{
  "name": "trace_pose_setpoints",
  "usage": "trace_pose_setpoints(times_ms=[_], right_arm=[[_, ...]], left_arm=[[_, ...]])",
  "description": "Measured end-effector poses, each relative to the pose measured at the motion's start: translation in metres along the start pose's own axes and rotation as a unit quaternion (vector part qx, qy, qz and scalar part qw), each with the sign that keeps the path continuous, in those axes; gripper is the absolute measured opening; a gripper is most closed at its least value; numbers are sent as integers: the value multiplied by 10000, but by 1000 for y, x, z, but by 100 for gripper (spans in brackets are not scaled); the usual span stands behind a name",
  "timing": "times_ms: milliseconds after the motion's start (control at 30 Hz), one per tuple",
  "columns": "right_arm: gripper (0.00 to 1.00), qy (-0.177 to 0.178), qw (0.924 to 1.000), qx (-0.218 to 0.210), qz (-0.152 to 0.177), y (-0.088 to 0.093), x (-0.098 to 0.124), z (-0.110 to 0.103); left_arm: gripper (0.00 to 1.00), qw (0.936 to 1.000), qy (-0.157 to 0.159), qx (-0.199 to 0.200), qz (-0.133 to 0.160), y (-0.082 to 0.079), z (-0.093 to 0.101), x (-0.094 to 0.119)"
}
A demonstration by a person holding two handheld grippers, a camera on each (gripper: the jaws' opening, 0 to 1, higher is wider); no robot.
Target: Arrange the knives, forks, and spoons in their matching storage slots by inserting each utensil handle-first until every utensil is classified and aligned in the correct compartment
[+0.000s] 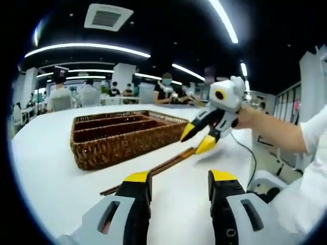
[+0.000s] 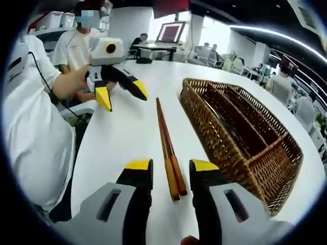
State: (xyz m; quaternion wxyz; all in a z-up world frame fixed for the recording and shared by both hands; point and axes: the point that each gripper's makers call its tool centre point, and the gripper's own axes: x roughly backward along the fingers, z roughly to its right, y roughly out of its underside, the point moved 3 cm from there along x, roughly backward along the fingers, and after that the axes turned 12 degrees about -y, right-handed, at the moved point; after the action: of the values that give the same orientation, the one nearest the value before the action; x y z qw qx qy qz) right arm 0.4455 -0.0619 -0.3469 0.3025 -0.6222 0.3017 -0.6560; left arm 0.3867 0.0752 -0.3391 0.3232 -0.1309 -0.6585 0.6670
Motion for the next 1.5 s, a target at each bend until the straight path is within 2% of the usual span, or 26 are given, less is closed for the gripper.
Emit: trace_pose_setpoints(times_ms=[400,433,600,933,1500], right_arm=[[23,-273,9980,32,-565,-5,-12,3],[21,-345,9970,28,-687,-4,-14,1],[17,-465,9949,64,-897,-3,-21,0],[14,-608,9922,44,-1087,-7,-30,-4],[13,-645,9883,154,-1376,-7,-31,-7]], left_arm=[[43,9996,-6,223,179,2,1,8],[43,9996,-6,223,179,2,2,8],[42,9997,-40,183,137,8,2,9],[42,9996,-19,227,168,10,3,10],[42,9995,2,264,159,12,3,10]])
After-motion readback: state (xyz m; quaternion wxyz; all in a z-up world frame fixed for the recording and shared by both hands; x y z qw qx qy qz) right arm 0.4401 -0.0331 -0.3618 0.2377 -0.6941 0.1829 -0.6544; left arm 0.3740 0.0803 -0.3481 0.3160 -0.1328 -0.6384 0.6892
